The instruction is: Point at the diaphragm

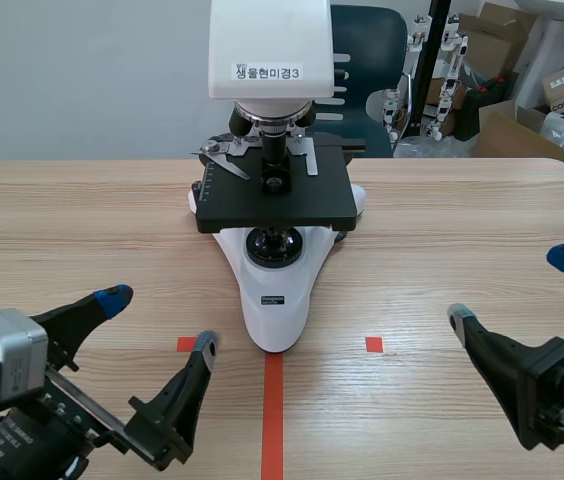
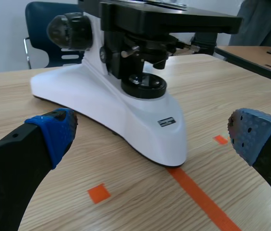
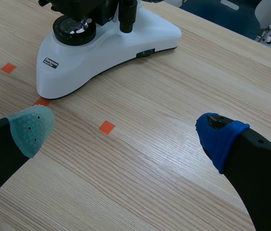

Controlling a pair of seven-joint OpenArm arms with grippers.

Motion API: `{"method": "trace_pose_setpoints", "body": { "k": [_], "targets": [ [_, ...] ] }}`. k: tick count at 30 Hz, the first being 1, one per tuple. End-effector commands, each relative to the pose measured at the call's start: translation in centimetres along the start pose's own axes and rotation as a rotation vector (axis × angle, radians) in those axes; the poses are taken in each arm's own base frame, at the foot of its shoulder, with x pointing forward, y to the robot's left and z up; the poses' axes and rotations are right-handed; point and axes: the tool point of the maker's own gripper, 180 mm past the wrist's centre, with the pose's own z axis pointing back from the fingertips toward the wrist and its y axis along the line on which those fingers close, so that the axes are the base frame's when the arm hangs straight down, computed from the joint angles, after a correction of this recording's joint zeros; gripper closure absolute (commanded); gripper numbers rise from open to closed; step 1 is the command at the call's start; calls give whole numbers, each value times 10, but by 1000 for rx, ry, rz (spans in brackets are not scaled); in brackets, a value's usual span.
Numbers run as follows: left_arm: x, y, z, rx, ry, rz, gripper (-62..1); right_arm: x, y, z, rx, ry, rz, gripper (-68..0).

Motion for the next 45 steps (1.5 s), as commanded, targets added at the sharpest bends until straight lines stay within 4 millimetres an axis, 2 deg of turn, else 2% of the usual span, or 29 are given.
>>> {"method": "trace_pose_setpoints", "body": {
  "k": [1, 11, 17, 18, 21, 25, 29, 36, 43, 45],
  "targets": [
    [7, -5, -5, -2, -39, 12, -623, 9, -1, -1, 9, -32, 11, -679],
    [2, -39, -30, -122, -35, -78, -623, 9, -1, -1, 9, -32, 11, -679],
    [-10, -33, -40, -122, -7, -110, -623, 9, -1, -1, 9, -32, 11, -679],
    [-13, -31, -40, -120, 0, -110, -603, 9, -1, -1, 9, -32, 11, -679],
    [-20, -26, -41, -115, 12, -108, -479, 9, -1, -1, 9, -32, 11, -679],
    [-22, -22, -41, -111, 1, -102, -405, 9, -1, -1, 9, -32, 11, -679],
    [-16, -20, -41, -107, -46, -99, -300, 9, -1, -1, 9, -29, 11, -679],
    [-1, -20, -39, -104, -131, -104, -206, 9, -1, -1, 9, -28, 11, -679],
    [2, -16, -39, -78, -149, -145, -81, 9, -1, -1, 9, -28, 11, -679],
    [3, -14, -38, -63, -157, -147, -63, 9, -1, -1, 9, -28, 11, -679]
  ]
}}
